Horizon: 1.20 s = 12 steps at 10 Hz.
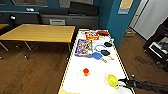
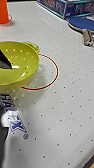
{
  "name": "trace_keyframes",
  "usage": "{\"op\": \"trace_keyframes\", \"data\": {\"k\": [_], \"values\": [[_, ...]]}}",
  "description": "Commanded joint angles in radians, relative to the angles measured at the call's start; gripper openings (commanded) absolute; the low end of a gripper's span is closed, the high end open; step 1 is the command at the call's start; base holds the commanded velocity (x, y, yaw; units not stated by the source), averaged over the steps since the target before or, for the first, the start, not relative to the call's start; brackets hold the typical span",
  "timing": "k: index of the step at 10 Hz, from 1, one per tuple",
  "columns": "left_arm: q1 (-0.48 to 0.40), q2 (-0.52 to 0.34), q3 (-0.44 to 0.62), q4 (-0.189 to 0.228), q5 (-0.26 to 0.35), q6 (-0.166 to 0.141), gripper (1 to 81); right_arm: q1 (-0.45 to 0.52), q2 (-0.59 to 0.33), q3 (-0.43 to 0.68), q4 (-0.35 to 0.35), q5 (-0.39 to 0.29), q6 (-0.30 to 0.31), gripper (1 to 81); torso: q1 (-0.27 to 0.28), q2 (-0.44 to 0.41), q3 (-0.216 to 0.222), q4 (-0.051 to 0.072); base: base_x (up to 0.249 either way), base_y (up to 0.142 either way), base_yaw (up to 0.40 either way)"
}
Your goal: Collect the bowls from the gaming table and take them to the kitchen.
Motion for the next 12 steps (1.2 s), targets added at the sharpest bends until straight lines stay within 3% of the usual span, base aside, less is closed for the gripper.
{"op": "trace_keyframes", "data": {"k": [1, 3, 12], "values": [[-0.004, 0.004, 0.005, -0.010, 0.080, -0.003, 81.1, 0.128, -0.017, -0.039, 0.021, -0.023, 0.036, 81.1, 0.000, 0.000, 0.000, 0.000, 0.000, 0.000, 0.000], [-0.003, 0.004, 0.005, -0.010, 0.080, -0.003, 81.1, 0.133, 0.022, -0.080, 0.020, -0.020, 0.075, 81.1, 0.000, 0.000, 0.000, 0.000, 0.000, 0.000, 0.000], [0.003, -0.006, 0.005, -0.012, 0.083, -0.003, 81.1, 0.110, 0.226, -0.213, 0.009, -0.020, 0.073, 81.1, 0.000, 0.001, 0.000, 0.000, 0.000, 0.000, 0.000]]}}
